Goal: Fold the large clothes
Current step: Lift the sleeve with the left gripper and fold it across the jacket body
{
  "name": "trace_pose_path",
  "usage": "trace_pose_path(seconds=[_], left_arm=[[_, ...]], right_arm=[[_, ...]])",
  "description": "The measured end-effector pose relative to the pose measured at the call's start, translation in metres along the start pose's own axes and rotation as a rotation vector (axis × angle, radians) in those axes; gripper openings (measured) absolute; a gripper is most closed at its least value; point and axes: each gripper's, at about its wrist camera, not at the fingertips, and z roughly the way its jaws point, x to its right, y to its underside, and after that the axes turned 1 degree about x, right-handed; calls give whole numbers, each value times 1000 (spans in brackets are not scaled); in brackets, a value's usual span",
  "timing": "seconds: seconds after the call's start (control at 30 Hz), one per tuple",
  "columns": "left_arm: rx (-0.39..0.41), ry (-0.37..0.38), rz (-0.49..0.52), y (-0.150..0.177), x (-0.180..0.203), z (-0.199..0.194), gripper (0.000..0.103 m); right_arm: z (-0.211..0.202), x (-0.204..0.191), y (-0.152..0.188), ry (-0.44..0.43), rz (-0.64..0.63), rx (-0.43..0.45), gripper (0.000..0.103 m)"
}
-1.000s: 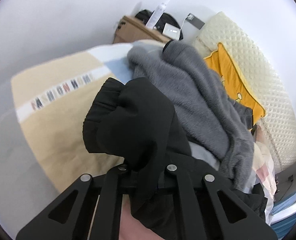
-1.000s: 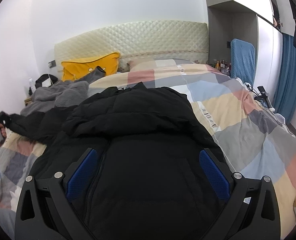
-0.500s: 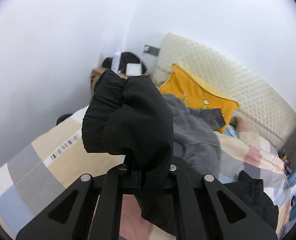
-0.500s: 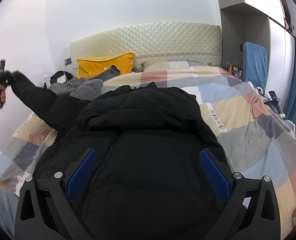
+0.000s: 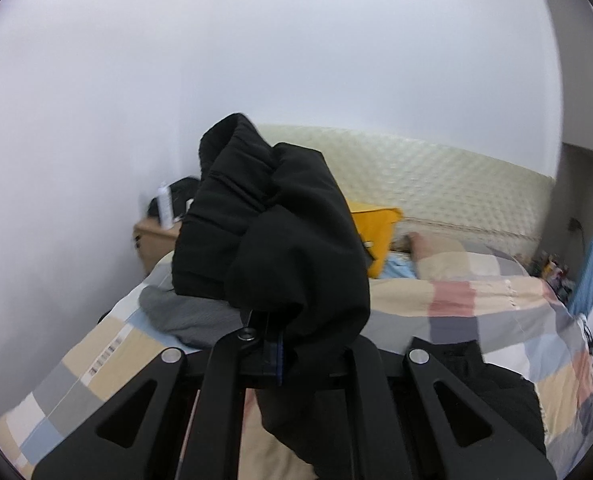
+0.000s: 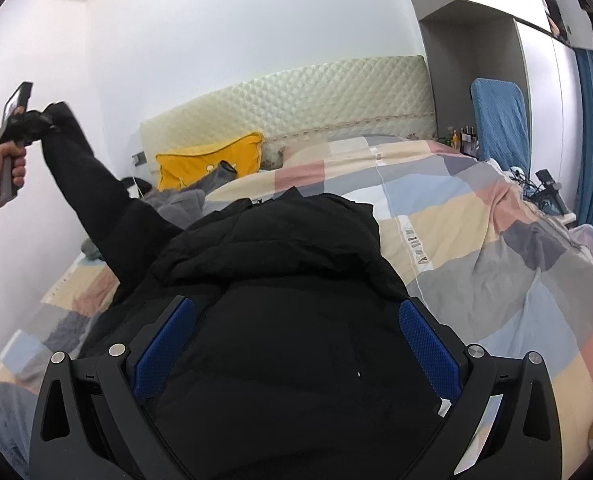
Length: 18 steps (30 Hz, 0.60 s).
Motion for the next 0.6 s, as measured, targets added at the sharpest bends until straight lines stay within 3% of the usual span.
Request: trace_pose_path(seconds=[0.3, 0.6], left_arm=[[29, 138, 112, 8, 116, -20, 8], [18, 292, 225, 42, 228, -18, 8]], right_arm=[[-5, 11, -5, -20, -12, 24, 103], [-3, 23, -10, -16, -33, 35, 103]])
